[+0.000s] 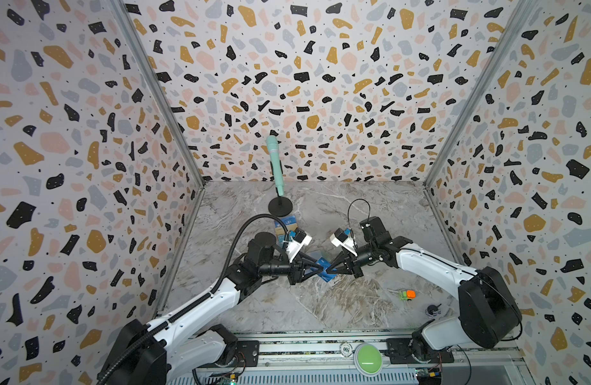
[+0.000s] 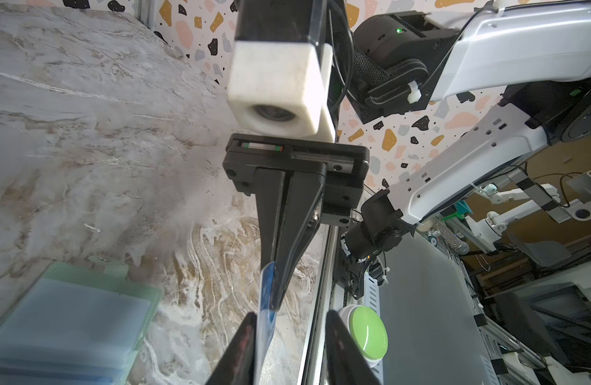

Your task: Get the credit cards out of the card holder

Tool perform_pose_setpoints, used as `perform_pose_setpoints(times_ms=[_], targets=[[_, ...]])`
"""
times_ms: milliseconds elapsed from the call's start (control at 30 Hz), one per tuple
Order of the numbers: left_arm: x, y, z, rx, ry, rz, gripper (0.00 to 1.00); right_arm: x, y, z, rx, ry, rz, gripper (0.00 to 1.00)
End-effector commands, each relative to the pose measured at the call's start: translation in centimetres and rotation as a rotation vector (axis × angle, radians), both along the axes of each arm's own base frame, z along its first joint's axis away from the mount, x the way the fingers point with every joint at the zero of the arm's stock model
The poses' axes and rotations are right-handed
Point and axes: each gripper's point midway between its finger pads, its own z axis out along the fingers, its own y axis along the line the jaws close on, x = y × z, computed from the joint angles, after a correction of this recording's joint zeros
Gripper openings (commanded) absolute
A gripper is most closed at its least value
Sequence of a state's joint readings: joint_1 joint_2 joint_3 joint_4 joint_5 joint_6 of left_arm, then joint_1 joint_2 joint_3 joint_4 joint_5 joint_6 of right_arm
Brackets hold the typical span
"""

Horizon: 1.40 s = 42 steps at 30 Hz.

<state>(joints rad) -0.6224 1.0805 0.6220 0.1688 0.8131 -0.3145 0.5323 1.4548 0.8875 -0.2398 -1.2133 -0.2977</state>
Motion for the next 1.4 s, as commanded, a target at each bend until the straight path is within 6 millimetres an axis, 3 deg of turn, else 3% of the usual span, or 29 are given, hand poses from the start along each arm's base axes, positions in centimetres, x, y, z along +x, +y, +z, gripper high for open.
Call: perform_pose_setpoints(times_ms=[0,467,633,800,900,1133,1367], targets=[[-0.7,-0.5,1.6,-0.040,-0.035,-0.063,0.32,0.4,0.4,1.0,0.018,-0.035,0.015,0.00],[0.1,-0.3,0.4,-0.009,-0.026,-0.018,0.08,0.8,0.2,0.9,0.012,-0.041,-0.012,0.00],[0.4,-0.2,0.3,-0.005,-0.030,0.012,0.06,1.3,0.1,0.8,-0.002,-0.045,-0.048,0.04],[2.1,0.4,0.4,-0.010,-0.045,0.125,0.02,1.8,-0.3,1.0,0.001,-0.065,-0.092,0.21],[3.1,0.6,1.5,-0.067,-0.065,0.193,0.00,2.3,-0.7,1.1,0.002,-0.074,-0.138,0.35],[5.7,2.6,3.9,-0.231,-0.059,0.382,0.00,3.4,-1.8,2.0,0.067,-0.066,-0.244,0.56],[7.1,4.7,6.0,-0.389,-0.050,0.482,0.00,4.8,-1.5,3.5,0.175,-0.049,-0.325,0.65]])
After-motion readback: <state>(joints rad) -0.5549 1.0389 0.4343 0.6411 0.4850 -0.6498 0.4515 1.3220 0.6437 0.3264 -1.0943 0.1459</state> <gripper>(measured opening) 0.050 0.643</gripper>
